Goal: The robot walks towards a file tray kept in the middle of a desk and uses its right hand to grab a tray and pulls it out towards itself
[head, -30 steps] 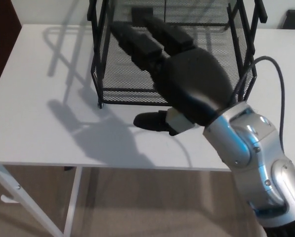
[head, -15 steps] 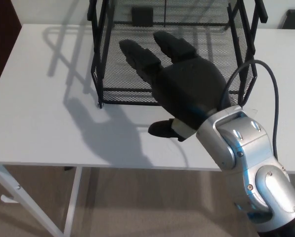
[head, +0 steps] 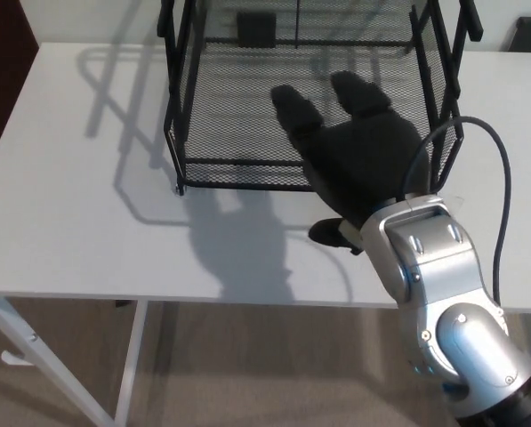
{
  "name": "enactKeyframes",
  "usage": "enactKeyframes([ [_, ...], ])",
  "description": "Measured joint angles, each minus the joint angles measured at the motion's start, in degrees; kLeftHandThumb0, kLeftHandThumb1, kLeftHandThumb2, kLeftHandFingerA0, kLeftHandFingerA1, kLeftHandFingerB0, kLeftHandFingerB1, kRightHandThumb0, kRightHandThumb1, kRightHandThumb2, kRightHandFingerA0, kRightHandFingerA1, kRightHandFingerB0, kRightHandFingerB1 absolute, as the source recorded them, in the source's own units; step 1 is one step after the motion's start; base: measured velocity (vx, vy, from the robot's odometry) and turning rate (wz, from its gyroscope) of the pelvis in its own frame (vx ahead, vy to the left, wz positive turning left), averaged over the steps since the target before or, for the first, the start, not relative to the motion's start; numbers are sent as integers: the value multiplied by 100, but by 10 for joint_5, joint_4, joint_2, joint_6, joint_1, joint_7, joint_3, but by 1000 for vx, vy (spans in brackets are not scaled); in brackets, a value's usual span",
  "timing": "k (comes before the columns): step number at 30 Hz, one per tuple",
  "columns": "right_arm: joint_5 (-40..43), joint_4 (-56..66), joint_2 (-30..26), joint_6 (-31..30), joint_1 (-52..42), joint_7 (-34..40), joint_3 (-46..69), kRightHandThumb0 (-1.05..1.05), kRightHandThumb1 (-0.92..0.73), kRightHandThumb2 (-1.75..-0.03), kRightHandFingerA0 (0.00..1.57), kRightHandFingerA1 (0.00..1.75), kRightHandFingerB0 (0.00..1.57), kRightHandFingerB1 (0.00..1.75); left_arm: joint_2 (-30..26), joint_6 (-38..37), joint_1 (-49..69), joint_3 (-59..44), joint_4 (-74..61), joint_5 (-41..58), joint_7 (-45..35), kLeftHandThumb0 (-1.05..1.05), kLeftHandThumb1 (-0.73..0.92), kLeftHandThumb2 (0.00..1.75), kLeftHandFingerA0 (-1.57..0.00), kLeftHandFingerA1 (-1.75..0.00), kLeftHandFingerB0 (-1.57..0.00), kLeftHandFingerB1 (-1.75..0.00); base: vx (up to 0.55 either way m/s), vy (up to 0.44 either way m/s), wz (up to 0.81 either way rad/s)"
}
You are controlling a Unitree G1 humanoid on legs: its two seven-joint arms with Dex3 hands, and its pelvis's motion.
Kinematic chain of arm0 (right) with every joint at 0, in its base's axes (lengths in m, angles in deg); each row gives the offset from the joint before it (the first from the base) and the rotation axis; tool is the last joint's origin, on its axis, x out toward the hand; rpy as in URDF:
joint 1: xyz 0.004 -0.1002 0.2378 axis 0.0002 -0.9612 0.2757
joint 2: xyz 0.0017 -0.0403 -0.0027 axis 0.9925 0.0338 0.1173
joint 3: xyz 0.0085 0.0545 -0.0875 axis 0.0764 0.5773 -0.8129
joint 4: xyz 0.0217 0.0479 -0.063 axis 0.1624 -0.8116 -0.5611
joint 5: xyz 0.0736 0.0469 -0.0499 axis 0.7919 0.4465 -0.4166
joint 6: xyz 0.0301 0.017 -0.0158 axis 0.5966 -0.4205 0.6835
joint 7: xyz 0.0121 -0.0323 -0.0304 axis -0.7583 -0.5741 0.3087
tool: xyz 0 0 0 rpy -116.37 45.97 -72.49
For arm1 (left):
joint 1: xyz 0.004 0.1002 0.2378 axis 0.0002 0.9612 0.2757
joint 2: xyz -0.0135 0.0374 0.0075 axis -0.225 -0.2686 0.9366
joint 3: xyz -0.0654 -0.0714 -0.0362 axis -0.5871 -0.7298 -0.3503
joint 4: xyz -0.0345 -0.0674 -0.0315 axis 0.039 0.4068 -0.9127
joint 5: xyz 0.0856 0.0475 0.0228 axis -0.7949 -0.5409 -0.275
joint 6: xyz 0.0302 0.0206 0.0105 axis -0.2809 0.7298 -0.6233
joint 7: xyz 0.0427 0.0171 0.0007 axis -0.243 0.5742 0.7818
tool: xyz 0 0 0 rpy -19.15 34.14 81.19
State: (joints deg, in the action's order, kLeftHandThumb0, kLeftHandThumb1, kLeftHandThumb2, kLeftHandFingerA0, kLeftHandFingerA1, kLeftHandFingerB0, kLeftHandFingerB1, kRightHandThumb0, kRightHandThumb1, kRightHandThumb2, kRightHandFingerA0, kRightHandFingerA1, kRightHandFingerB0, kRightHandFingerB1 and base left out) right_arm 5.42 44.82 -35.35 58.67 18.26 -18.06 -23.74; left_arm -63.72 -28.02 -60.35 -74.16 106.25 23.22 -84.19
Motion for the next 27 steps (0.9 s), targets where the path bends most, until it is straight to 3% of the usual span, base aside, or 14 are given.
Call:
enactKeyframes([
  [27, -24, -89, 24, -79, 20, 8, -32, -71, -44, -75, 0, 2, 0, 0, -7, 3, -6, 14, 1, -17, 8, -51, 37, 55, -71, -70, -40, -64, 0, 0, 0],
])
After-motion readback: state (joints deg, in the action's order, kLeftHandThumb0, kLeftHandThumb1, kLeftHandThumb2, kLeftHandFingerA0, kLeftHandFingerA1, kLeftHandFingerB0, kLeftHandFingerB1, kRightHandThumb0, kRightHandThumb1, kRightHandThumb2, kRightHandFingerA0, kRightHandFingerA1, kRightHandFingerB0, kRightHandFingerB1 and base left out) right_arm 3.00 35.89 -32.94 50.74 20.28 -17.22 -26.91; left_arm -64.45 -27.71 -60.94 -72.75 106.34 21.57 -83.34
